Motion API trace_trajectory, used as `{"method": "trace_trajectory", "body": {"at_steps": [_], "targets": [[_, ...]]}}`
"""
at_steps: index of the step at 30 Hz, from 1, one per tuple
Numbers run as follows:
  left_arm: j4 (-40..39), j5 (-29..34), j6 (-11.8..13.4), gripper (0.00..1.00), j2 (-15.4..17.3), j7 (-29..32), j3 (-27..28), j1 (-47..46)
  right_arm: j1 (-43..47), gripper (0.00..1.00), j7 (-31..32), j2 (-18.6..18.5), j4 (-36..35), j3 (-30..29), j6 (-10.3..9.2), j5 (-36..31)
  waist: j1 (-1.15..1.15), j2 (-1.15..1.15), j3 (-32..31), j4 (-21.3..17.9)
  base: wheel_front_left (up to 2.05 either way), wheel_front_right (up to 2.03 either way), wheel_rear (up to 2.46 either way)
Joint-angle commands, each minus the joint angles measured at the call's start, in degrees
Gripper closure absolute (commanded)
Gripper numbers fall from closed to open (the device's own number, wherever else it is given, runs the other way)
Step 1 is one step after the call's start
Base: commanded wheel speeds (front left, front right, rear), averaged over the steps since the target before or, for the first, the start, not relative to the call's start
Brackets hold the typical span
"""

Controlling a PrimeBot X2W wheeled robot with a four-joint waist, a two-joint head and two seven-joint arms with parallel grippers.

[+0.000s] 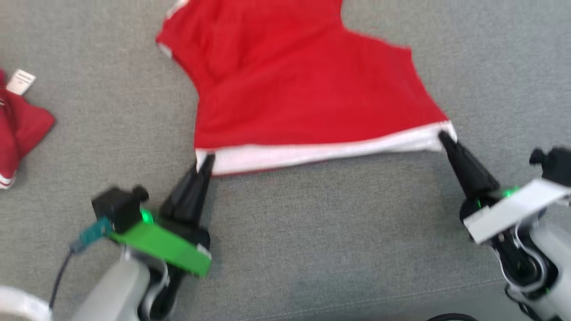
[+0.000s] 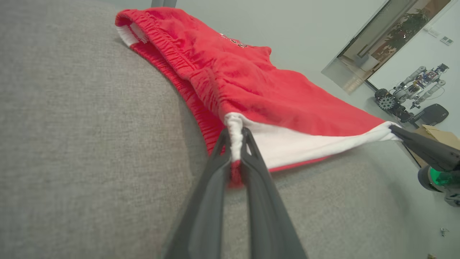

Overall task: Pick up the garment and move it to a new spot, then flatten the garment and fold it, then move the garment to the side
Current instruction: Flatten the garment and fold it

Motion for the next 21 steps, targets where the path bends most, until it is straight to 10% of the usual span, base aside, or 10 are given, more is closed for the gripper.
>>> {"method": "trace_trajectory", "body": {"at_steps": [1,13,21], "targets": [[-0.42,0.0,0.38,1.0,0.35,0.01,0.33,1.58,1.35,1.0,0.11,-0.32,-0.38,0.09,-0.02,0.4,0.0,0.0,-6.43,0.14,0.0,0.0,0.0],[-18.02,-5.12,5.61,1.0,-1.87,0.85,1.49,26.08,25.61,1.0,-0.2,-9.3,-15.71,-7.51,-0.03,2.6,0.0,0.0,-7.71,0.99,0.0,0.0,0.0],[-23.27,-8.19,5.38,1.0,-1.79,7.56,1.55,18.73,13.86,1.0,7.02,-6.97,-16.73,-11.0,-0.01,-0.39,0.0,0.0,-0.34,2.56,0.0,0.0,0.0]]}}
